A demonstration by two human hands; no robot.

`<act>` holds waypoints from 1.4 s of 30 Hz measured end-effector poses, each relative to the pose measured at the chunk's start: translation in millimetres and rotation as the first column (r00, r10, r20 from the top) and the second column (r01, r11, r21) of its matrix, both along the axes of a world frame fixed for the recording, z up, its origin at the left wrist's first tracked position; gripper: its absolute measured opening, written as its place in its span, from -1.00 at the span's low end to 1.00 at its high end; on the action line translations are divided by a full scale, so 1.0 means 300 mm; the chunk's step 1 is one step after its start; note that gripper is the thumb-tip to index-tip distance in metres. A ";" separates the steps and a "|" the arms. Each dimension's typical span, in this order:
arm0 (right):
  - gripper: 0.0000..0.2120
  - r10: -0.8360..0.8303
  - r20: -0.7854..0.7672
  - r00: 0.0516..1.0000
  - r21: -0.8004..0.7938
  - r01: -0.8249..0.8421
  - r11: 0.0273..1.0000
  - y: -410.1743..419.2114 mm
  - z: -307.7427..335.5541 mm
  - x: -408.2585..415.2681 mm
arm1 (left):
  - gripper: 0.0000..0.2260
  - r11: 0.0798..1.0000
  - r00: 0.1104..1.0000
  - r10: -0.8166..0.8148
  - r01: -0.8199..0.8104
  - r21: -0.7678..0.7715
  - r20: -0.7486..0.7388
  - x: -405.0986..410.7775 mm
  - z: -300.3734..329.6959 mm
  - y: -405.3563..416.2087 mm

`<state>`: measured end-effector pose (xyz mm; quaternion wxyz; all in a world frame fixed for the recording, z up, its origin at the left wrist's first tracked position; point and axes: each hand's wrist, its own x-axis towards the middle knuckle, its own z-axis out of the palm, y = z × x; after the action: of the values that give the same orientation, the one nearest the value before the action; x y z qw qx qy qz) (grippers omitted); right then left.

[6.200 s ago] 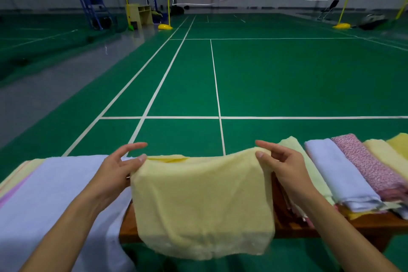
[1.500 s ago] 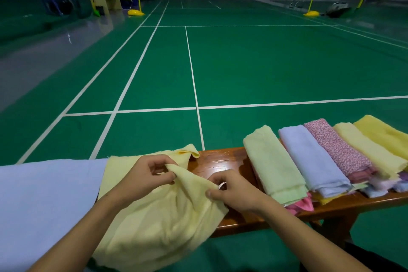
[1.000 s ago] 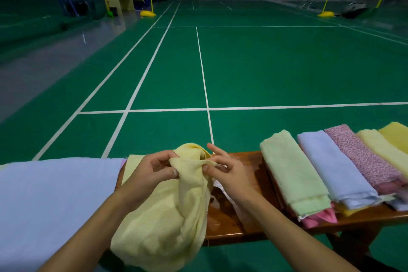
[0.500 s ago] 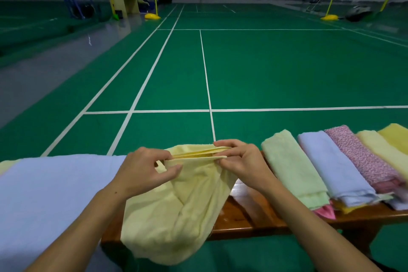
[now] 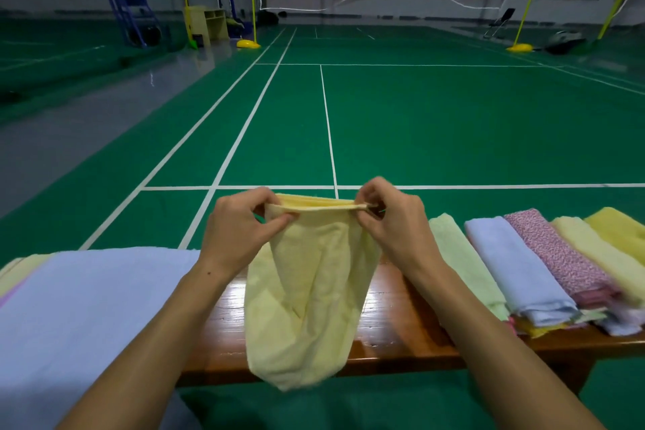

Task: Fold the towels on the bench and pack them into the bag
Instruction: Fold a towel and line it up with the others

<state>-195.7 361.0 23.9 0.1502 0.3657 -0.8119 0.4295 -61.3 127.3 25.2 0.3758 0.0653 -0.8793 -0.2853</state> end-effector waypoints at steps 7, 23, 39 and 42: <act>-0.86 0.053 -0.057 0.997 -0.183 -0.063 0.981 0.016 0.162 0.035 | -0.69 0.930 0.977 -0.023 0.099 0.353 -0.214 0.013 0.160 0.045; -0.74 0.259 0.233 0.937 -0.460 -0.129 0.879 0.101 0.300 0.155 | -0.76 0.780 0.936 -0.327 0.347 0.520 -0.133 0.143 0.276 0.084; -0.86 -0.140 0.215 0.967 0.187 0.100 0.977 -0.111 -0.238 -0.074 | -0.78 0.811 0.944 -0.085 -0.120 0.572 0.319 -0.078 -0.238 -0.046; -0.87 -0.270 0.054 0.961 0.306 0.242 0.921 -0.151 -0.287 -0.081 | -0.80 0.768 0.954 -0.054 -0.150 0.623 0.296 -0.129 -0.321 -0.060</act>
<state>-219.8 315.8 -62.2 0.1096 0.2539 -0.9141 0.2966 -100.0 109.2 -71.0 0.2022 0.2539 -0.7737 -0.5442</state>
